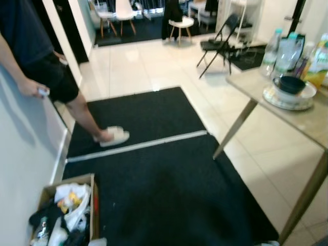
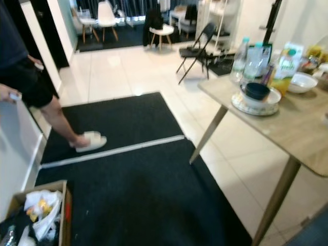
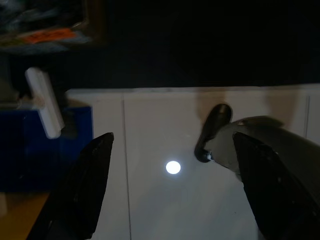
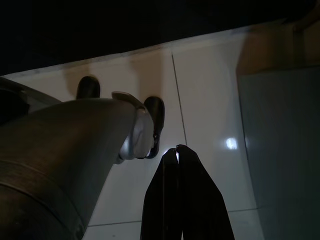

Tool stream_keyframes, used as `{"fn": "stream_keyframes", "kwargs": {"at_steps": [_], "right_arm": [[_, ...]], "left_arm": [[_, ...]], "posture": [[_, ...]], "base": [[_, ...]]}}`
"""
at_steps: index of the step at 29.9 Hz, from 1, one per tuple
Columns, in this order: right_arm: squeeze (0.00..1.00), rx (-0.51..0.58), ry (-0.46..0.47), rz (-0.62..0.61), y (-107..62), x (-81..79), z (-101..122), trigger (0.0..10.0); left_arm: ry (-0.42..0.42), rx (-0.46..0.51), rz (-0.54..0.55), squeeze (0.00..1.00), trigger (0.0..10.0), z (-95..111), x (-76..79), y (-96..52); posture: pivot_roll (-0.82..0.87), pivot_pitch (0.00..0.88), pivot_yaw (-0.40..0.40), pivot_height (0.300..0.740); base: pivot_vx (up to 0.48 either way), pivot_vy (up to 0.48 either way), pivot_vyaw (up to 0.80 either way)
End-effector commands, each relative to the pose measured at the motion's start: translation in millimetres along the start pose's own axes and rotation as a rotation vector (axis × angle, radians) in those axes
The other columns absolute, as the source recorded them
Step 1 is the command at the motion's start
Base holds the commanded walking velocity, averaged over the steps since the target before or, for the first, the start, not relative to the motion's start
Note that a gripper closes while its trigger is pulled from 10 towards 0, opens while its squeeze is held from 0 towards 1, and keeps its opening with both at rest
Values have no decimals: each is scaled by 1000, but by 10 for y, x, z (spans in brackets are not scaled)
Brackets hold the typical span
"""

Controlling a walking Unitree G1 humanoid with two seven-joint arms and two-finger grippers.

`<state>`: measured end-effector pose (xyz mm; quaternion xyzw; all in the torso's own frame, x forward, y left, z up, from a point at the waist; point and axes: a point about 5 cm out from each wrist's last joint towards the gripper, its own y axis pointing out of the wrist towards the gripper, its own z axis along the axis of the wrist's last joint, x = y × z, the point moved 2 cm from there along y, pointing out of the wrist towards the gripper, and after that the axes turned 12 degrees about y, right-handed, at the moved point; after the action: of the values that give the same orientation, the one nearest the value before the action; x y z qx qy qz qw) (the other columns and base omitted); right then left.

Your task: Restocking fridge

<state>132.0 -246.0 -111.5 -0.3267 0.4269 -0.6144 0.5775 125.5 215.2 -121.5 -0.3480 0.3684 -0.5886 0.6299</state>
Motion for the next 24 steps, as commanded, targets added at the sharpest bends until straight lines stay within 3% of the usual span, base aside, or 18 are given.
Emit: {"fn": "stream_keyframes", "kwargs": {"at_steps": [1,7,24], "right_arm": [[0,-10,-9,-9,-2,2,-40,10000],[0,-19,-26,-12,-7,12,-58,10000],[0,-19,-36,-13,-7,17,-47,10000]], "left_arm": [[11,-3,4,0,10000,15,-39,0],[18,-12,-9,0,10000,-13,-26,-4],[30,-14,-22,0,10000,-35,17,-6]], "posture": [[-86,0,31,740],[-87,0,27,740],[-87,0,22,740]], "base": [[0,0,0],[0,0,0],[280,0,0]]}}
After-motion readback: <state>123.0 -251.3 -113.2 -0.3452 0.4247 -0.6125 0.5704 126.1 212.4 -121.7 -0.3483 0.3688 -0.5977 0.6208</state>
